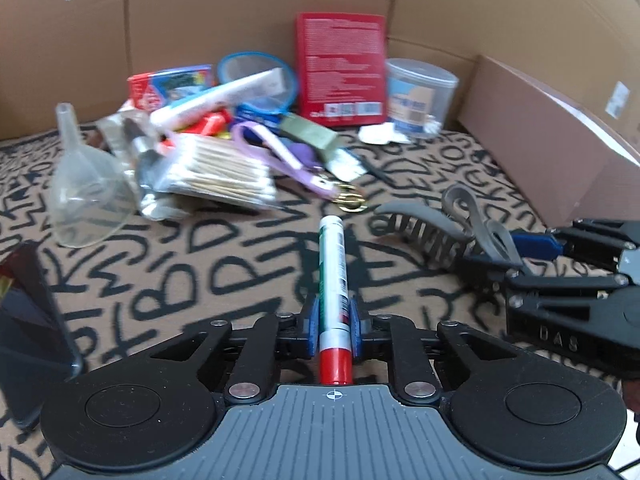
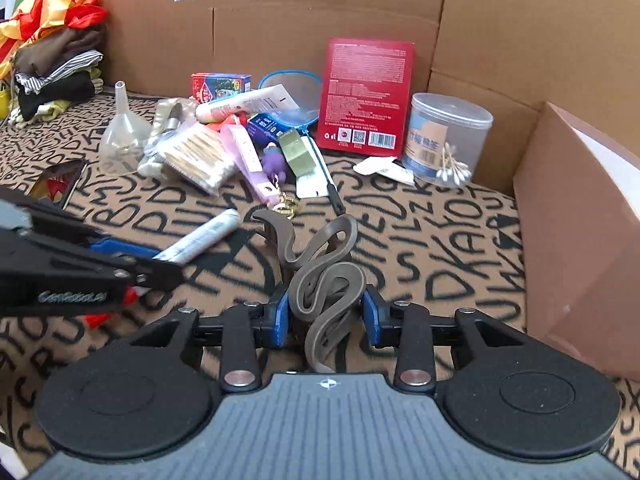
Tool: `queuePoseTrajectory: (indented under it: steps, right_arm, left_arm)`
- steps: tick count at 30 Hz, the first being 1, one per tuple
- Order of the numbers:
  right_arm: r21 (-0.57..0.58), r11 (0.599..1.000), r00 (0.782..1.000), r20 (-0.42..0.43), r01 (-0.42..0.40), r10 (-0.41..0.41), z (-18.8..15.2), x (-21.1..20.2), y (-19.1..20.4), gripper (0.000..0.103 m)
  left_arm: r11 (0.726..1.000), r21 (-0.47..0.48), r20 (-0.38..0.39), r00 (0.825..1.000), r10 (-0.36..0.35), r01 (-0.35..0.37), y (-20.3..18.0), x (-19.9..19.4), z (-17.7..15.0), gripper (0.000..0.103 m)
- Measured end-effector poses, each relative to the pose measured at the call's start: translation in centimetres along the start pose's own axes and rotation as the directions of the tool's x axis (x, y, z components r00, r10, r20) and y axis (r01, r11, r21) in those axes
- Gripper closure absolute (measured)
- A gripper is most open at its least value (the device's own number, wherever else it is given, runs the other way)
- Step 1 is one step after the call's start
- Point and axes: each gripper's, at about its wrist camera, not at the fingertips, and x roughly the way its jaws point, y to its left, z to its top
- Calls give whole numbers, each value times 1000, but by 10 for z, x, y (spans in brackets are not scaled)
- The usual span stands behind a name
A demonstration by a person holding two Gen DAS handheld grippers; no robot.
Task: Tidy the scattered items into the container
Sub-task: 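Lift the marker with the left tool while the right tool lifts the claw clip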
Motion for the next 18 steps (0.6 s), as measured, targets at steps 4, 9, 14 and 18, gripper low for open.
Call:
queuePoseTrajectory:
  steps: [4, 9, 14, 18]
  right_arm:
    - [23, 1000, 1000, 2, 3, -3, -2, -2, -4, 61]
    - [26, 1000, 1000, 5, 4, -4, -1, 4, -4, 59]
    - [64, 998, 1000, 7, -15, 14, -5, 10, -8, 58]
    - [68, 998, 1000, 15, -19, 18, -6, 12, -9, 47]
  left_arm:
    - [997, 53, -1, 999, 48, -48, -13, 2, 0, 78]
    - [994, 85, -2, 998, 66, -65, -18, 5, 1, 80]
    - [994, 89, 3, 998, 61, -61, -18, 5, 1, 72]
    - [992, 106, 11, 998, 66, -67, -21, 6, 0, 72]
